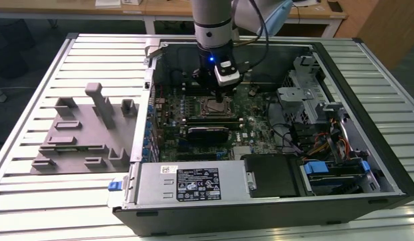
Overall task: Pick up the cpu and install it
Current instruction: 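Install the first cpu locking lever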
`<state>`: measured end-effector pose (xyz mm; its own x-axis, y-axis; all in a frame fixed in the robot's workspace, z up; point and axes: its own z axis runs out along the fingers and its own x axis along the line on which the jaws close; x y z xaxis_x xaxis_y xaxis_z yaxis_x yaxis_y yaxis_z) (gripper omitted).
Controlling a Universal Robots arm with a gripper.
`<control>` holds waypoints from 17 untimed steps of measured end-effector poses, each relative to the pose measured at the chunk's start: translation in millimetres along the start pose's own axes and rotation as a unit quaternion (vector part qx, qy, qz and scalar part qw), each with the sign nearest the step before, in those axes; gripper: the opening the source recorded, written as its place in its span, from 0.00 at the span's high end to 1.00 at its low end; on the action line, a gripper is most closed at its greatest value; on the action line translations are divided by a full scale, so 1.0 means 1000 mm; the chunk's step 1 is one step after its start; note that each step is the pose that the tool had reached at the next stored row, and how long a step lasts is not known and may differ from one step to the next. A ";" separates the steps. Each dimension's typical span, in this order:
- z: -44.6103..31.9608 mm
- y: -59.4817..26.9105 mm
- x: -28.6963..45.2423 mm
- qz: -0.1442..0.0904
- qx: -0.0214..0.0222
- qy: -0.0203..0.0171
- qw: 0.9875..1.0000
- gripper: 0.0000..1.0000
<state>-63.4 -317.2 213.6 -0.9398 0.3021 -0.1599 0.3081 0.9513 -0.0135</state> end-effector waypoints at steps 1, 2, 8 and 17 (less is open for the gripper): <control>0.0002 -0.0017 -0.0007 0.000 0.001 0.003 1.000 0.89; 0.0004 -0.0033 -0.0012 0.000 0.002 0.006 1.000 0.89; 0.0019 -0.0079 -0.0031 -0.002 0.010 0.033 0.999 0.89; -0.0044 -0.0082 -0.0042 -0.002 0.010 0.033 0.999 0.89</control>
<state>-62.7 -326.0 218.8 -0.9485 0.3022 -0.0949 0.3065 0.9513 -0.0341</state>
